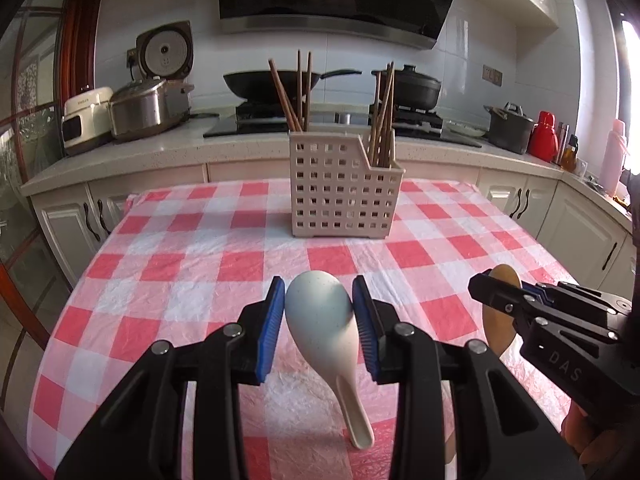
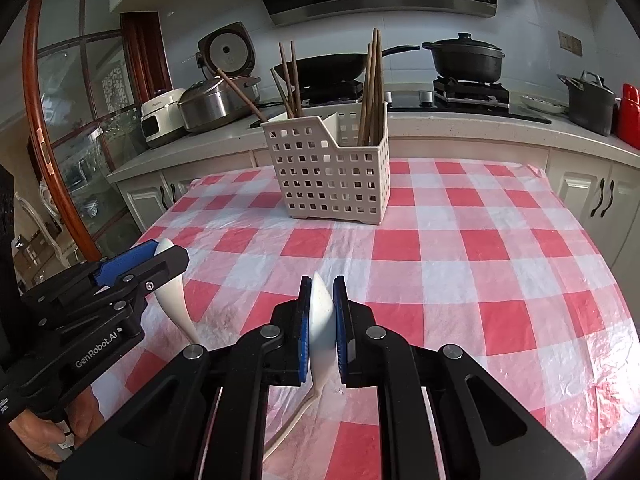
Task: Organize utensils
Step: 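Close the left tool on the other white spoon while the right tool holds its spoon, then lift both white spoons and carry them toward the white basket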
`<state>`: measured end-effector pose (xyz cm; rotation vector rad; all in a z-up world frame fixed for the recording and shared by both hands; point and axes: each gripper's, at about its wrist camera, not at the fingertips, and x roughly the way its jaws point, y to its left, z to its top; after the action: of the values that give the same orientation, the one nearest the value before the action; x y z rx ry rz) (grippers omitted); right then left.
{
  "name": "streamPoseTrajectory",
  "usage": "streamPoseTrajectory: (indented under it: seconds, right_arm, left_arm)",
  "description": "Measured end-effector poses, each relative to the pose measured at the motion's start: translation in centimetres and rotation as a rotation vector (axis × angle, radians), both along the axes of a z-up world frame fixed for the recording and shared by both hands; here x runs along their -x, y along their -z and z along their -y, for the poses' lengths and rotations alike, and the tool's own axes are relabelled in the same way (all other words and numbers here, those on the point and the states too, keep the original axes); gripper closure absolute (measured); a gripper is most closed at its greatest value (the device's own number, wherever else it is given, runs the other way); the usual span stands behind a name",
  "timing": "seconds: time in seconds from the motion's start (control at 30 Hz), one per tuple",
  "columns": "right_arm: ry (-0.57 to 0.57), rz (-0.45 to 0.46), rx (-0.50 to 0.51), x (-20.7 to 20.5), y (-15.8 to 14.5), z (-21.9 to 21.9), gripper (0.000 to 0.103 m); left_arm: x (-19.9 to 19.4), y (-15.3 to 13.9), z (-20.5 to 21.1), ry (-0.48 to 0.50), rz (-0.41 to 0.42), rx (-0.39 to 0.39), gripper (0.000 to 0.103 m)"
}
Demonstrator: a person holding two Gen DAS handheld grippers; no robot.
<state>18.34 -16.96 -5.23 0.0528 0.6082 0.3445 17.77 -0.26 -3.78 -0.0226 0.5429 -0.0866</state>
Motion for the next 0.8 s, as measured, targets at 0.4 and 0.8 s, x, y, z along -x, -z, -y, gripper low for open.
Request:
streamPoseTrajectory:
  seconds: [0.4, 0.8]
  right_arm:
    - [-0.006, 0.044, 0.026, 0.6, -1.0, -0.8, 0.092]
    - [0.044, 0.085, 0.029, -1.5, -2.6, 0.2, 0.092]
  left_arm:
    - [1.0, -1.4, -0.1, 0.024, 0.061, 0.002, 0.07]
    - [0.1, -1.6, -0.2, 0.009, 0.044, -0.019, 0.07]
